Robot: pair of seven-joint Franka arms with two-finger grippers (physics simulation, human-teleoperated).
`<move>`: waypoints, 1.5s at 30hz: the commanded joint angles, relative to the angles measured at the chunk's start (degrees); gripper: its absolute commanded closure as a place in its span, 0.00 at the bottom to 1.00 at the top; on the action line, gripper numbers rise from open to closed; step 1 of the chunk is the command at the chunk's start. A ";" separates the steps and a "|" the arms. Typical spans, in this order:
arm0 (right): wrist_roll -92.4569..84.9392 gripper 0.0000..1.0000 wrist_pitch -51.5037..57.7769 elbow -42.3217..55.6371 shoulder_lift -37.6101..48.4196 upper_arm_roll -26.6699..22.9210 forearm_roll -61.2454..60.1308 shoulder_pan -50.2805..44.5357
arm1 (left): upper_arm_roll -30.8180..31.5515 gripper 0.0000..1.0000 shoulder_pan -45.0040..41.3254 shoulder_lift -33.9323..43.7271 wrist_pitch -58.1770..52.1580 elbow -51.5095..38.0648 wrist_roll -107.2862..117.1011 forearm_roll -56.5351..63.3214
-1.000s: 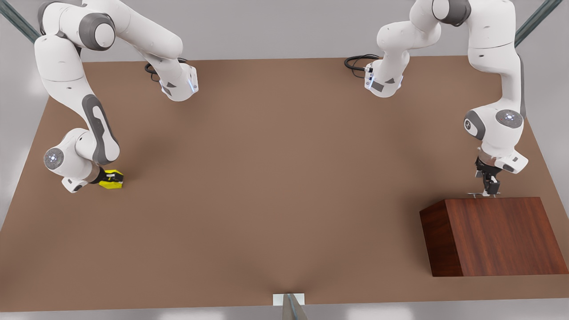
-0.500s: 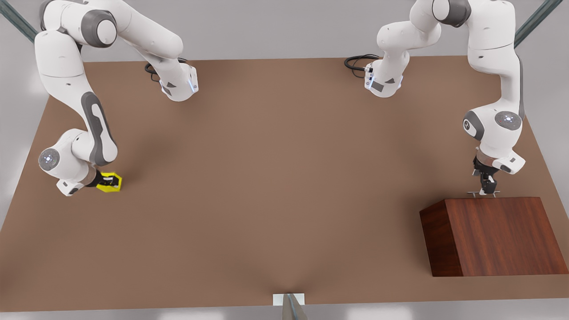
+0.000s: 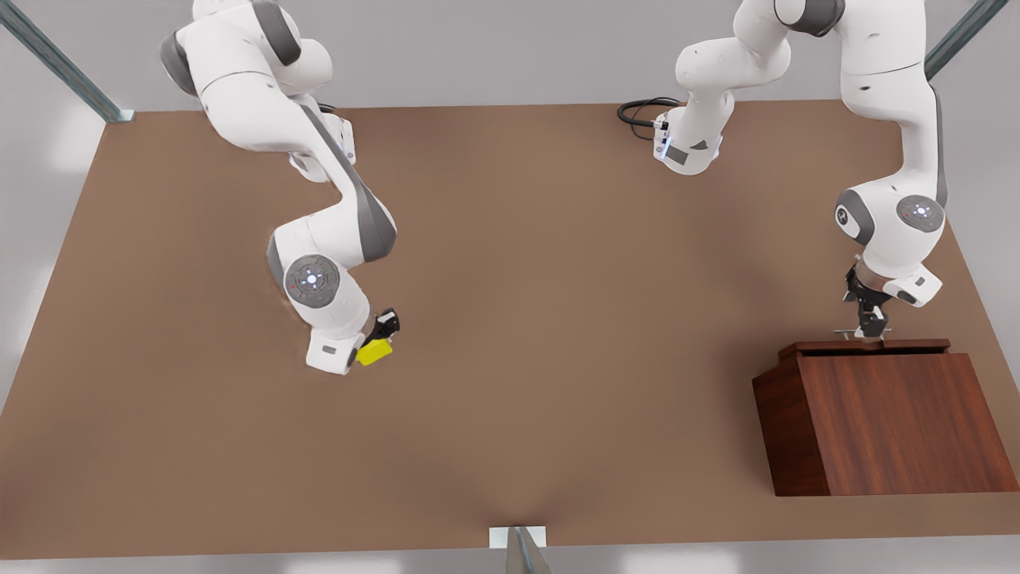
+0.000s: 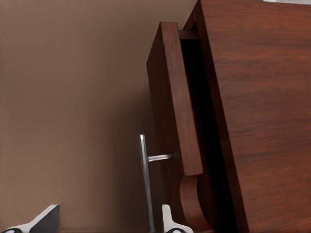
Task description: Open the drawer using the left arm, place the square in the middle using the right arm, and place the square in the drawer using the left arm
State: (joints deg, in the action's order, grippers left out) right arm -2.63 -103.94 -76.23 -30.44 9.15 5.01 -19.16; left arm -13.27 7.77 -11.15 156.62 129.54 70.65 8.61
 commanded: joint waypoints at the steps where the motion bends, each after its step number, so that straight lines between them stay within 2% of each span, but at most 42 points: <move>1: 1.57 0.33 1.63 2.66 -1.63 0.00 0.00 -1.40 | 0.00 0.00 0.22 -0.01 0.00 0.01 0.01 0.00; 4: 15.11 0.34 6.29 19.71 -11.48 -0.44 0.27 -13.62 | 0.00 0.00 0.31 0.16 -0.88 0.10 -0.08 0.09; 8: 23.90 0.35 4.72 34.66 -21.76 -0.44 0.09 -25.84 | 0.00 0.00 0.31 1.31 -3.16 0.19 -0.08 0.09; 11: 26.89 0.35 3.04 36.24 -25.72 -0.09 -0.26 -30.06 | 0.00 0.00 0.31 1.22 -3.16 0.98 -0.08 0.18; 14: 27.42 0.40 4.10 36.16 -30.73 -0.44 -0.17 -32.43 | -0.09 0.00 0.31 1.74 -4.22 1.24 -0.08 0.18; 15: 29.87 0.39 3.57 36.16 -32.31 -2.38 -0.17 -34.46 | -0.09 0.00 0.31 1.75 -4.48 1.24 -0.08 0.27; 20: 30.93 0.39 -0.29 35.81 -34.34 -2.64 0.18 -37.44 | -0.18 0.00 0.31 3.50 -8.79 1.33 -0.08 0.36; 26: 20.65 0.38 -4.51 34.93 -36.44 -2.73 0.88 -38.23 | -0.18 0.00 0.31 4.65 -10.28 1.95 -0.08 0.44; 28: 19.86 0.35 -5.13 34.93 -37.32 -2.73 1.32 -38.24 | -0.18 0.00 0.31 4.56 -10.28 2.12 -0.08 0.44; 29: 19.86 0.26 -5.65 34.93 -37.76 -2.73 1.32 -38.24 | -0.18 0.00 0.31 4.65 -10.90 2.12 0.01 0.44; 30: 20.03 0.23 -5.74 34.93 -37.85 -2.64 1.23 -38.24 | -0.09 0.00 0.31 5.08 -11.78 2.21 0.01 0.44; 31: 20.47 0.00 -5.74 34.75 -37.94 -2.64 1.23 -38.41 | -0.18 0.00 0.31 5.44 -12.57 2.12 0.01 0.44; 32: 20.74 0.00 -5.75 34.75 -37.94 -2.55 1.23 -38.41 | -0.18 0.00 0.31 5.44 -12.66 2.12 0.01 0.44; 37: 20.56 0.00 -2.85 34.84 -36.89 -2.55 1.23 -38.32 | -0.09 0.00 0.31 6.49 -14.77 2.21 0.10 0.44; 39: 19.68 0.00 0.23 34.84 -31.79 -2.38 0.27 -36.39 | -0.09 0.00 0.31 6.75 -15.21 2.56 0.10 0.44; 41: 22.49 0.00 4.44 33.96 -24.41 -2.38 -2.63 -29.19 | -0.09 0.00 0.31 6.84 -15.21 2.83 0.10 0.44; 43: 22.41 0.00 16.30 31.07 -13.88 -2.38 -2.63 -16.38 | -0.09 0.00 0.31 6.76 -15.12 2.83 0.10 0.44; 45: 19.42 0.00 17.64 13.68 1.60 -4.04 -2.63 -7.48 | -0.09 0.00 0.31 6.75 -15.21 2.91 0.10 0.44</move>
State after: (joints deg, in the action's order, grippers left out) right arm 16.80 -86.19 -66.89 -24.64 5.23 2.37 -22.66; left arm -13.36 8.06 -4.40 141.37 132.45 70.75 9.04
